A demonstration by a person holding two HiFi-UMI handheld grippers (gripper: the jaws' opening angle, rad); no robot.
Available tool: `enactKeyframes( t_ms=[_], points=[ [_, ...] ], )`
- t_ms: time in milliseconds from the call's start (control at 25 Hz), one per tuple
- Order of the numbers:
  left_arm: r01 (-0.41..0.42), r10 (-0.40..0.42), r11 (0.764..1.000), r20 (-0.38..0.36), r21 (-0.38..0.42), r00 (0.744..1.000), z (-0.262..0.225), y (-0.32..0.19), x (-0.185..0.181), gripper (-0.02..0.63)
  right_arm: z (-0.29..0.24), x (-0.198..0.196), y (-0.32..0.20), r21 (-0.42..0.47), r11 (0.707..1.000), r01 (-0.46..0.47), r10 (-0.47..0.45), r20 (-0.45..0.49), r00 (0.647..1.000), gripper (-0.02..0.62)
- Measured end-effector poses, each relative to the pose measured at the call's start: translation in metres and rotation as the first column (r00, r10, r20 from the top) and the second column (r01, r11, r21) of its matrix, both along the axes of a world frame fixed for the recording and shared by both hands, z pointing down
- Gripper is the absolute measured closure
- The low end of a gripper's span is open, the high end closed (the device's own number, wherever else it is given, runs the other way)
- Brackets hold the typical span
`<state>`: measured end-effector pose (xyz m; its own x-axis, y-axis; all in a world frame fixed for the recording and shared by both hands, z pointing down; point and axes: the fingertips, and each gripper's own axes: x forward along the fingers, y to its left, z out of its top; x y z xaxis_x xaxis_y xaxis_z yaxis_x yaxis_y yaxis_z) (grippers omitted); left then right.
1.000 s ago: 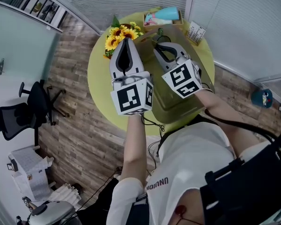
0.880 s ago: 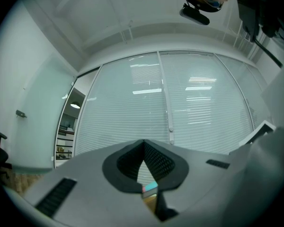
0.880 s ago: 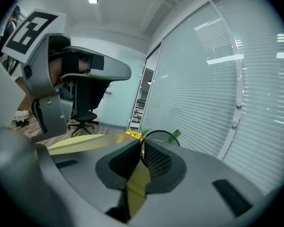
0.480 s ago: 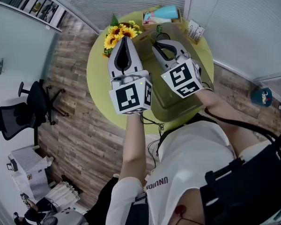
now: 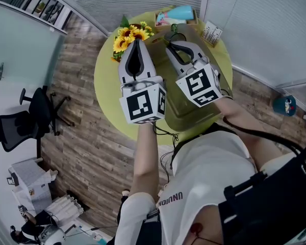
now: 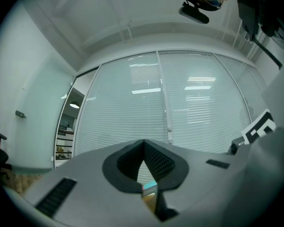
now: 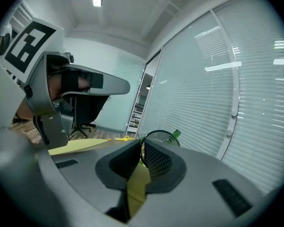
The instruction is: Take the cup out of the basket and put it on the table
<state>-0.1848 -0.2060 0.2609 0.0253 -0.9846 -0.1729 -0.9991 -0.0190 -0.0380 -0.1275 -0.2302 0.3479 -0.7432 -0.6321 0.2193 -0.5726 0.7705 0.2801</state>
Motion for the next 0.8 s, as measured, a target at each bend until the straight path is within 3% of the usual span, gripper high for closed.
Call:
enactKeyframes(
  t_ms=[800],
  points=[
    [0.001,-0.001,1.000,-0.002,0.000,1.000,0.001,0.000,-0.002,0.594,-0.009,0.002,0.000,0.051,0.999,-0.017,0.016,0.010,1.000,0.554]
  ],
)
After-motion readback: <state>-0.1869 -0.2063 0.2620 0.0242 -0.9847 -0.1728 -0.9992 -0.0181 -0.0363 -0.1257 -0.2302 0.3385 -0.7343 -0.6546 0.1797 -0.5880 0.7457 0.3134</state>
